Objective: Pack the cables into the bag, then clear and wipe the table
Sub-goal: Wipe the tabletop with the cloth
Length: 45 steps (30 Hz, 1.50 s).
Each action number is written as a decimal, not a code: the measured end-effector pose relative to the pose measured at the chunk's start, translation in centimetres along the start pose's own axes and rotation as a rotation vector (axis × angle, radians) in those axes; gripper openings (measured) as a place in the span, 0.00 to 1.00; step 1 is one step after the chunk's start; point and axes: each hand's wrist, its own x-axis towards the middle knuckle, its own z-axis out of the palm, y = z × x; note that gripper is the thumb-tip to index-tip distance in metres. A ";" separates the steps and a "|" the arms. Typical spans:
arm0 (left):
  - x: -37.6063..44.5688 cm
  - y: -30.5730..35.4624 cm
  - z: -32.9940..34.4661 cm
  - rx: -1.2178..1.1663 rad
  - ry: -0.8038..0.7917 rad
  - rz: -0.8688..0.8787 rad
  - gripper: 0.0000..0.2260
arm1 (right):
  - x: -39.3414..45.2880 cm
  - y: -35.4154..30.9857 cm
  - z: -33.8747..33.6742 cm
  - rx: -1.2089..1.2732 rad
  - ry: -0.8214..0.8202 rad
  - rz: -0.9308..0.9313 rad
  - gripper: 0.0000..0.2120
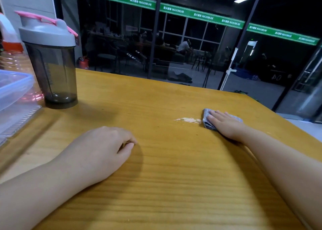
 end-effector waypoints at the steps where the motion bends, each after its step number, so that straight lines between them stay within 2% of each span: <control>1: 0.1 0.0 0.0 -0.007 0.004 -0.004 0.12 | 0.9 -0.1 0.1 0.011 0.001 0.026 0.24; 5: 0.5 -0.3 0.1 -0.026 0.020 -0.022 0.12 | 4.9 -0.5 0.5 0.030 0.025 0.078 0.29; 11: 1.1 -0.8 0.6 -0.080 0.069 -0.042 0.12 | 8.1 -2.6 -0.1 0.209 0.044 0.088 0.26; 18: 1.5 -0.8 0.8 -0.108 0.105 -0.051 0.12 | 9.6 -6.7 -0.2 0.140 0.025 0.103 0.27; 28: 1.4 -0.6 0.7 -0.089 0.082 -0.046 0.11 | 4.4 -13.0 0.4 0.073 -0.018 -0.068 0.27; 34: 0.8 -0.2 0.1 -0.061 0.043 -0.052 0.11 | 0.2 -13.6 1.2 0.048 -0.013 -0.184 0.27; 45: 0.1 0.3 -0.1 -0.013 0.006 -0.084 0.13 | -6.1 -13.8 2.1 0.027 -0.011 -0.268 0.27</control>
